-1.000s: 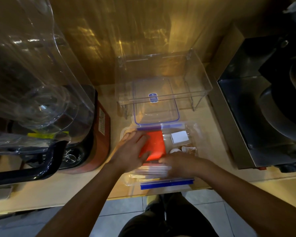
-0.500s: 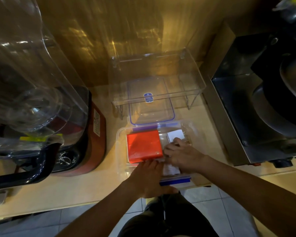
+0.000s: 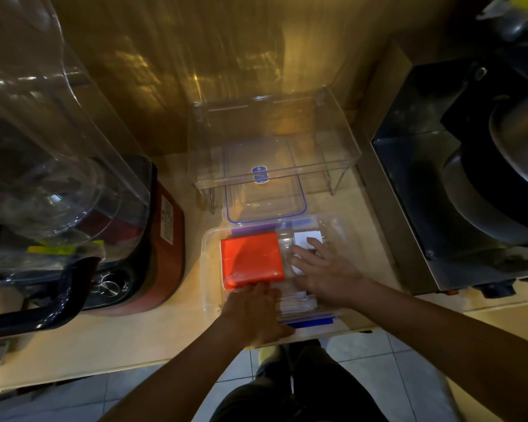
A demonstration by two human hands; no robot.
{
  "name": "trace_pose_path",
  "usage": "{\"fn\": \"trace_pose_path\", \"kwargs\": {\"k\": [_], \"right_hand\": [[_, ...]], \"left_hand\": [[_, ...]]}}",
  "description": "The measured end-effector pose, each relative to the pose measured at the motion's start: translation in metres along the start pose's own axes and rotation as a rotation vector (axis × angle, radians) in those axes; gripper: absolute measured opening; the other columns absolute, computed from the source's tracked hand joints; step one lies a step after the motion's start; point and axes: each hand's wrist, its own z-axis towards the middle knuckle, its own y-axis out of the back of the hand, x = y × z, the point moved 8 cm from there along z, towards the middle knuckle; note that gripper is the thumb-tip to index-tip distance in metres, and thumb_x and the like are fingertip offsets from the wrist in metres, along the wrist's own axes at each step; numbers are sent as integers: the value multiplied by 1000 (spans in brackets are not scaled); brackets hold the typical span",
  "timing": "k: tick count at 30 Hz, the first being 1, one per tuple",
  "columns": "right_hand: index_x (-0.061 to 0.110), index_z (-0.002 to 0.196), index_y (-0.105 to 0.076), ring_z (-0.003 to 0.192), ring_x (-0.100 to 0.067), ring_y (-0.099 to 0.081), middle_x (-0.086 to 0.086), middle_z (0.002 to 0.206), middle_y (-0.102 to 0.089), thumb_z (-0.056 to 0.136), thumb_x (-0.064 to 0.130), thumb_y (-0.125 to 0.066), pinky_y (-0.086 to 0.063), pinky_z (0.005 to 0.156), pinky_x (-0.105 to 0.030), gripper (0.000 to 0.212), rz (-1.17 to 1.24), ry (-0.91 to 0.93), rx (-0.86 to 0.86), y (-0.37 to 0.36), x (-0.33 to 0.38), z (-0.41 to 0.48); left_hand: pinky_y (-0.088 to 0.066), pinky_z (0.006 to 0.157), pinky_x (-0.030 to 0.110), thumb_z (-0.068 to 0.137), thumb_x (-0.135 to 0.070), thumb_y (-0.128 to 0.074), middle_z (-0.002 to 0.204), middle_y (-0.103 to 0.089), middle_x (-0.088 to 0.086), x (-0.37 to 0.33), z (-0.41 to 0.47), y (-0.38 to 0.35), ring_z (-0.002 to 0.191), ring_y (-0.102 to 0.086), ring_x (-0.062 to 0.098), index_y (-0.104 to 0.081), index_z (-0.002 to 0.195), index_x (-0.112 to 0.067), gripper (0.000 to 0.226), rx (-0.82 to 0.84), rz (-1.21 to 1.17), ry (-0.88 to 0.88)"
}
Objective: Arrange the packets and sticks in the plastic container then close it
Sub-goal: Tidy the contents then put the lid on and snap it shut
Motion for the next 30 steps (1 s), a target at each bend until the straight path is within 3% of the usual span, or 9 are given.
{"fn": "trace_pose_path", "kwargs": {"k": [3,7,11,13,16,21,23,26,30], "right_hand": [[35,78,-75,116,-18,-61,10,108,-71,67,38,-73,-48,98,-44,12,41,-38,-4,0,1,4],[13,99,-70,136,-31,-33,-6,134,-53,82,11,-54,-16,113,-51,24,332,17,39,-13,9,8],[17,103,-69,142,-30,-20,-5,139,-46,88,17,-50,-1,114,-53,24,253,14,108,-22,8,8],[28,95,-73,138,-30,-34,2,130,-58,84,28,-56,-12,114,-57,20,130,21,114,-17,3,3],[40,65,-73,112,-19,-64,20,95,-73,60,41,-77,-47,96,-48,7,-20,-5,23,-4,-4,-2],[32,61,-73,103,-18,-69,18,77,-73,59,34,-81,-55,86,-46,9,69,21,-109,1,6,5],[29,79,-75,120,-23,-58,13,97,-73,74,30,-71,-41,102,-50,6,88,0,-63,-4,5,7],[15,115,-63,144,-30,-17,-1,138,-51,92,16,-44,2,115,-56,30,265,12,83,-25,7,8],[18,116,-62,145,-27,-13,-3,143,-45,90,15,-46,8,113,-54,30,383,-25,-1,-17,1,6]], "left_hand": [[-32,113,42,77,-73,-44,146,-42,3,2,-1,0,134,-39,25,-32,142,-27,80,-31,33,14],[-37,108,38,77,-66,-53,144,-43,2,2,-1,-5,130,-42,23,-35,140,-25,77,-28,-108,0],[-36,108,40,77,-64,-54,145,-41,-1,2,-1,-7,130,-41,23,-32,141,-29,76,-53,-115,-23],[-36,108,42,76,-66,-52,145,-42,-1,2,-1,-8,131,-41,23,-30,141,-30,78,-68,-102,-10],[-38,107,43,75,-68,-52,144,-43,-1,4,0,-9,131,-41,23,-30,141,-32,79,-78,-116,7],[-38,104,41,75,-67,-53,144,-42,-2,4,0,-10,130,-42,23,-29,141,-33,78,-66,-117,22],[-38,104,41,76,-65,-54,144,-43,-1,3,0,-9,130,-42,23,-30,141,-33,77,-63,-115,14],[-40,105,40,78,-60,-57,145,-42,0,0,0,-6,130,-42,24,-29,143,-32,76,-61,-143,-12],[-41,106,38,79,-57,-59,146,-42,-2,-5,-2,-4,130,-42,21,-27,144,-32,77,-47,-201,-62]]}}
